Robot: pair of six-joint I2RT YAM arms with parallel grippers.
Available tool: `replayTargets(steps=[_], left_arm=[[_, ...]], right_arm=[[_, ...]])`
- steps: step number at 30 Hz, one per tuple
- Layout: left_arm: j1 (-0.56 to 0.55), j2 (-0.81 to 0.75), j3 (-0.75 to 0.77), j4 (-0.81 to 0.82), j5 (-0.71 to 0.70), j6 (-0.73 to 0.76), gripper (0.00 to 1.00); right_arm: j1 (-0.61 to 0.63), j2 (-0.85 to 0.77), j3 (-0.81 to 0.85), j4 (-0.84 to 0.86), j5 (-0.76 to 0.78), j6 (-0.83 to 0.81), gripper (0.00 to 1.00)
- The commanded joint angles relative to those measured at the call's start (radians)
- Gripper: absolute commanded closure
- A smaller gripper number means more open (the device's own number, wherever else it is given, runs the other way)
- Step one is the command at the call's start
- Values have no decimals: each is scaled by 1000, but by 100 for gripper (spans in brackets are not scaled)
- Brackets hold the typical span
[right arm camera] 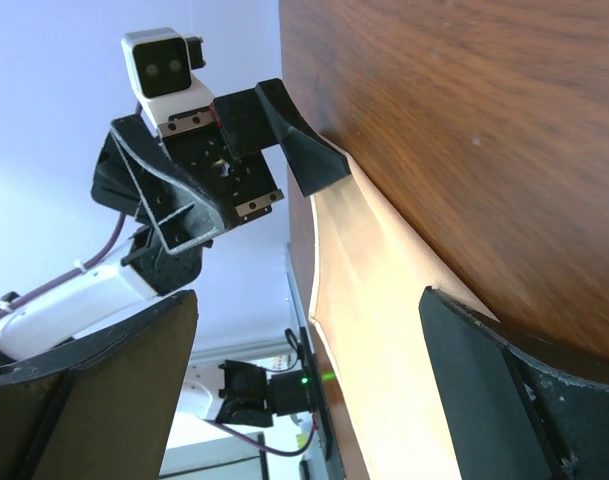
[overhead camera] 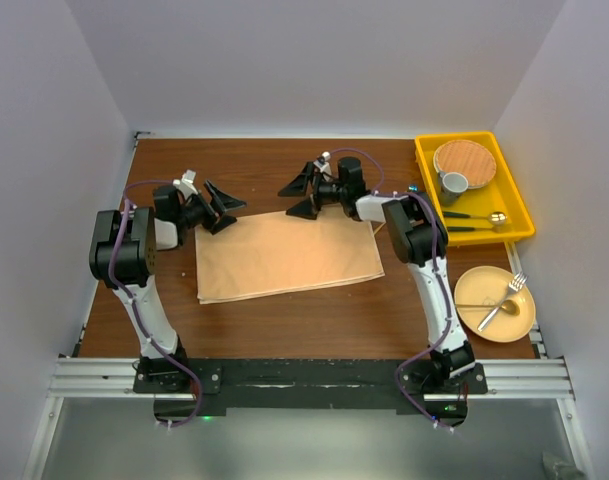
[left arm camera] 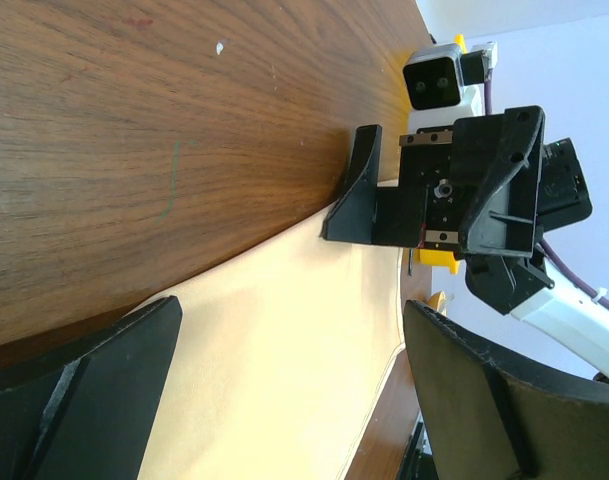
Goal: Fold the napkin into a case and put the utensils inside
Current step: Smooth out the rectangle-folded napkin at the center of the board.
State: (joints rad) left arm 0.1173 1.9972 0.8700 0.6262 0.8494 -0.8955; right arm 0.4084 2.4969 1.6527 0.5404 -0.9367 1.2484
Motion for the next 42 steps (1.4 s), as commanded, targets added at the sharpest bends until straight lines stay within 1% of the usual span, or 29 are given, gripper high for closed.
replayTargets(steps=[1,5,9,17,21,23,27,36,42], left_arm=[[13,26,11,-92,-64,63,0],[13,29,15,-102,-61,70,0],[15,31,14,-102,-64,70,0],[13,31,23,-117,-62,79,0],[15,35,32,-129,-64,89,0],[15,40,37,-134,-64,89,0],[13,41,41,-134,-61,86,0],[21,34,37,-146,-59,92,0],[30,40,35,-146,-61,84,0]], right_arm=[[-60,-17,-41,-57,-43,-41,2],[-111,-12,-31,-100,-73,-90,2],[-143,-6,-7,-189,-85,-168,2],[-200,-29,-36,-316,-99,-300,2],[-229,-32,-30,-420,-100,-412,2],[-241,-30,-24,-448,-99,-443,2],[-264,-24,-24,-461,-99,-466,2],[-309,-13,-8,-565,-94,-561,2],[-318,-6,9,-579,-86,-573,2]])
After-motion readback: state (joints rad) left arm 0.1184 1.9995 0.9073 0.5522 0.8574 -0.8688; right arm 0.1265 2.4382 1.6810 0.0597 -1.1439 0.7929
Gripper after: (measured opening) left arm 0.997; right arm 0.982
